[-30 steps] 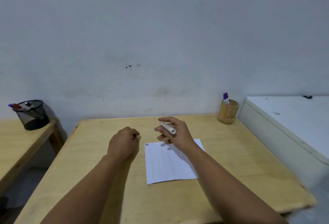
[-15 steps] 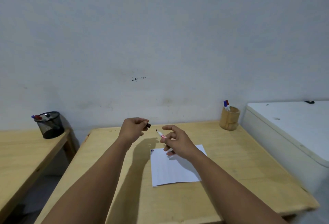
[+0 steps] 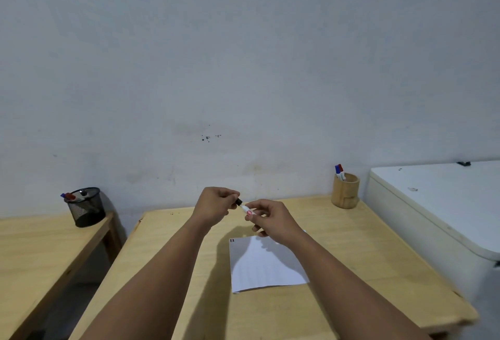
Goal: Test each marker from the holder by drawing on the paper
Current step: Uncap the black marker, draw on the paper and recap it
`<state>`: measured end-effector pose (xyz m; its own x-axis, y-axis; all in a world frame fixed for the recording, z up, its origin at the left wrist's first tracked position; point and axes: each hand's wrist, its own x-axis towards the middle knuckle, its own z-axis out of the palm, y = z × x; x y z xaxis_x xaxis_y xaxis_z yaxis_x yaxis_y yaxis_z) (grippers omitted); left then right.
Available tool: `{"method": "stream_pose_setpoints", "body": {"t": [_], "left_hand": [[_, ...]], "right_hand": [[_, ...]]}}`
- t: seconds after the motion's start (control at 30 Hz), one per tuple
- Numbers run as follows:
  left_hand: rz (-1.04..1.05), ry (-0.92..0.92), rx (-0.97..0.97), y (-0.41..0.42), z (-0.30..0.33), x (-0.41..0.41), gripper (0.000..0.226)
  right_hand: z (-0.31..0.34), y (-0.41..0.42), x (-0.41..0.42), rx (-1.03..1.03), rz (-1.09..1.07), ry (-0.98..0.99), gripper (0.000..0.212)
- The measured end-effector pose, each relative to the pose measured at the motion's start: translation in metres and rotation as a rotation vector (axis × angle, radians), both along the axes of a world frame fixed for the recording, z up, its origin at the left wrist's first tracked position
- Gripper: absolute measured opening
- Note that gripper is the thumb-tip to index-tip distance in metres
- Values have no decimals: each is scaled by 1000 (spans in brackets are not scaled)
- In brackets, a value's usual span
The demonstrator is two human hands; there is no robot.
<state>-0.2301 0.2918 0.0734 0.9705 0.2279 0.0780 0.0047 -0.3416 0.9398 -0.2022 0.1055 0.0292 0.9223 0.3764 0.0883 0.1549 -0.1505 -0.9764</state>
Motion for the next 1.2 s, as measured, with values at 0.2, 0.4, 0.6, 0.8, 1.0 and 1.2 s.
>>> {"method": "stream_pose_setpoints", "body": {"t": [0.2, 0.4, 0.6, 0.8, 1.0, 1.2], "left_hand": [[-29, 22, 19, -21, 5, 0, 15], [-1, 41, 34, -52, -6, 6, 15], [-98, 121, -115, -85, -13, 16, 23], [-118, 38, -114, -148, -21, 71, 38], [-182, 19, 176, -227, -42, 150, 71], [-213, 4, 207, -286, -71, 210, 102]], "right_hand": [[4, -17, 2, -28, -82, -41, 18], [4, -35, 6, -72, -109, -34, 11], [-1, -78, 25, -200, -126, -21, 18], [15, -152, 81, -318, -346, -172, 10], [42, -224, 147, -54, -727, -305, 10], [37, -245, 203, -16, -811, -345, 15]]}}
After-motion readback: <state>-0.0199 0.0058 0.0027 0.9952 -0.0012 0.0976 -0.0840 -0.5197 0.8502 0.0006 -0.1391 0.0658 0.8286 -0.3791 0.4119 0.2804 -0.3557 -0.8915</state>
